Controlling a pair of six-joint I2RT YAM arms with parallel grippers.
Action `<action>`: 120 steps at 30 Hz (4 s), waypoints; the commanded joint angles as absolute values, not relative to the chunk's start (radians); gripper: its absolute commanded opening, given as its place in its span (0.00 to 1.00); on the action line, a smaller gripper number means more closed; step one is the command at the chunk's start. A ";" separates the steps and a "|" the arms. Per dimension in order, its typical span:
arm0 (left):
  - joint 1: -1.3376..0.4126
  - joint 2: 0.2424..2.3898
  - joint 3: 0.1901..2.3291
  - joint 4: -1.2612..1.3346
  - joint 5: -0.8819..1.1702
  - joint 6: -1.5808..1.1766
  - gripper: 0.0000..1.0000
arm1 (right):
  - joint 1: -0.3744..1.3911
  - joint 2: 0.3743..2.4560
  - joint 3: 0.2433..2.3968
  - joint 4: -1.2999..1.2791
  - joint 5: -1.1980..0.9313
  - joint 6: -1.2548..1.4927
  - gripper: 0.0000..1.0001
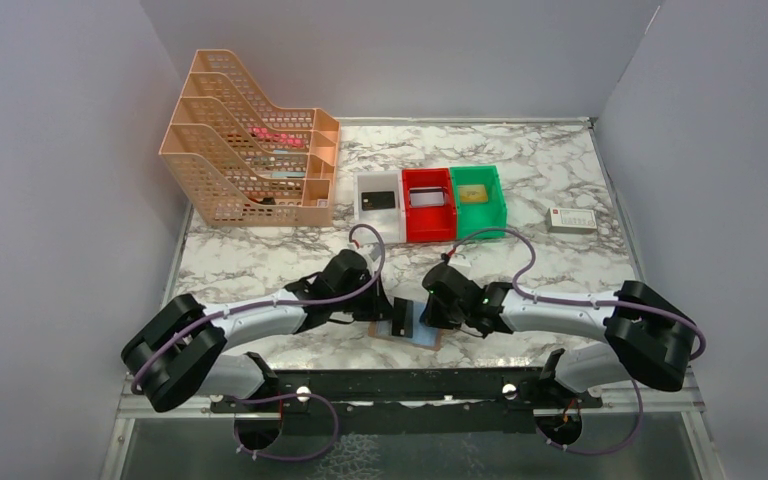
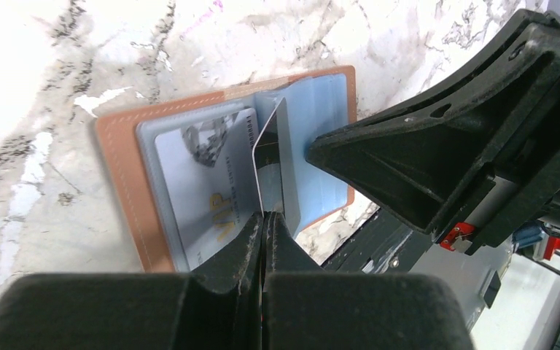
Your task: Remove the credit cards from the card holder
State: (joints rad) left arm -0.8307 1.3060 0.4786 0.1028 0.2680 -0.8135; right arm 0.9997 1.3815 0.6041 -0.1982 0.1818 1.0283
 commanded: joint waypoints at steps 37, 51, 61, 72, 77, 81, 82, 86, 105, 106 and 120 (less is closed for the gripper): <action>-0.787 1.082 0.575 -0.162 0.074 -0.696 0.00 | 0.998 1.342 0.682 -0.178 0.120 0.846 0.25; -0.462 0.995 0.465 0.128 0.651 -0.687 0.00 | 0.810 1.105 0.565 0.054 -0.160 0.756 0.67; -0.462 1.001 0.419 0.339 0.773 -0.781 0.00 | 0.637 1.175 0.489 0.397 -0.592 0.812 0.71; -0.462 1.002 0.401 0.438 0.819 -0.839 0.00 | 0.637 1.297 0.483 0.606 -0.756 0.886 0.50; -0.462 1.000 0.397 0.452 0.826 -0.850 0.00 | 0.637 1.337 0.466 0.705 -0.782 0.932 0.33; -0.462 1.002 0.391 0.454 0.827 -0.853 0.00 | 0.637 1.324 0.459 0.707 -0.766 0.928 0.32; -0.462 1.004 0.389 0.455 0.826 -0.853 0.00 | 0.637 1.321 0.460 0.705 -0.762 0.927 0.31; -0.462 1.008 0.385 0.457 0.833 -0.849 0.00 | 0.637 1.342 0.463 0.739 -0.767 0.949 0.27; -0.462 0.980 0.370 0.395 0.724 -0.824 0.47 | 0.635 1.296 0.415 0.745 -0.690 0.946 0.03; -0.462 0.973 0.382 0.353 0.698 -0.806 0.52 | 0.635 1.289 0.424 0.717 -0.684 0.932 0.03; -0.462 0.795 0.657 -0.412 -0.029 -0.487 0.99 | 0.637 1.303 0.816 0.012 -0.224 0.471 0.01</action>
State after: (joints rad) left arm -0.4656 0.8371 0.6037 -0.2073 0.2283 -0.5747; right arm 0.6376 1.2697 0.6849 0.2371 -0.4343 0.6617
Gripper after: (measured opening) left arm 0.987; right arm 0.022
